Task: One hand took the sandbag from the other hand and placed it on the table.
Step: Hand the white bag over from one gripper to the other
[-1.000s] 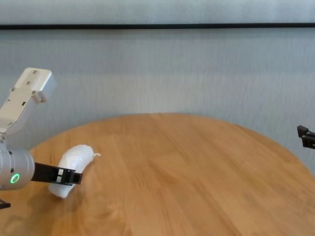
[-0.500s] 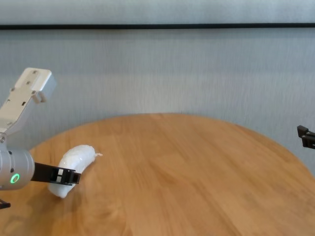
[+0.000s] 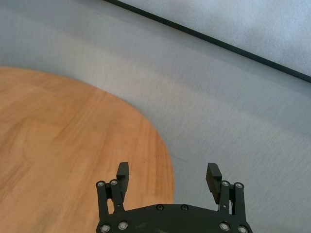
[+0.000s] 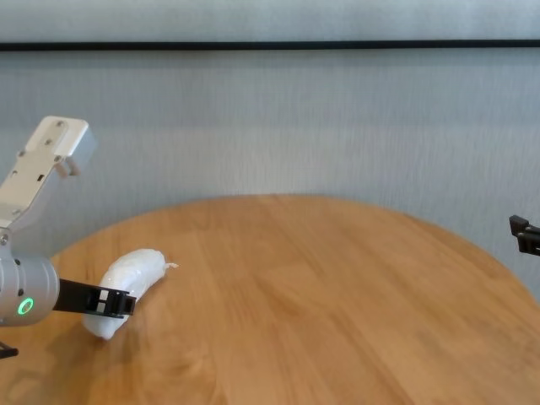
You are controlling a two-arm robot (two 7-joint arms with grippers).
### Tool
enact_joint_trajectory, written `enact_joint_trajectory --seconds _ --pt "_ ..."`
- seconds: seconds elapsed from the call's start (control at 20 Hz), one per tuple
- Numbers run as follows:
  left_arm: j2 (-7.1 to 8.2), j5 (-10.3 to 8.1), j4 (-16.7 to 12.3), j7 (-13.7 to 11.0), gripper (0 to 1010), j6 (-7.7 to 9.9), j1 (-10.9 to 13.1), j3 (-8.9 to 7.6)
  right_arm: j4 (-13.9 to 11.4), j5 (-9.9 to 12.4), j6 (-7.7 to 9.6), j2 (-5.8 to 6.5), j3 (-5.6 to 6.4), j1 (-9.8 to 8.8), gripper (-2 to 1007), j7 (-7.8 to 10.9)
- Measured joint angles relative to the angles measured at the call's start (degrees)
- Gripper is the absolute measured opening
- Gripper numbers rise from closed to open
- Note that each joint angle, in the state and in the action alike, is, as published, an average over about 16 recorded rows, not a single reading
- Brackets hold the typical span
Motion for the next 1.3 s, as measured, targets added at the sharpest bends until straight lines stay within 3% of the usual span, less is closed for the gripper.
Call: enact_joint_trajectory --seconds 0.65,1.3 --pt "-0.03 -0.02 0.0 -0.4 387 -0.33 0.0 -0.13 0.0 0.0 0.00 0.00 0.00 0.00 1001 0.00" --pt "-0.59 0.31 0.0 -2.1 387 -3.49 0.6 -1.42 0.0 0.0 0.00 0.00 0.00 0.00 1001 0.00"
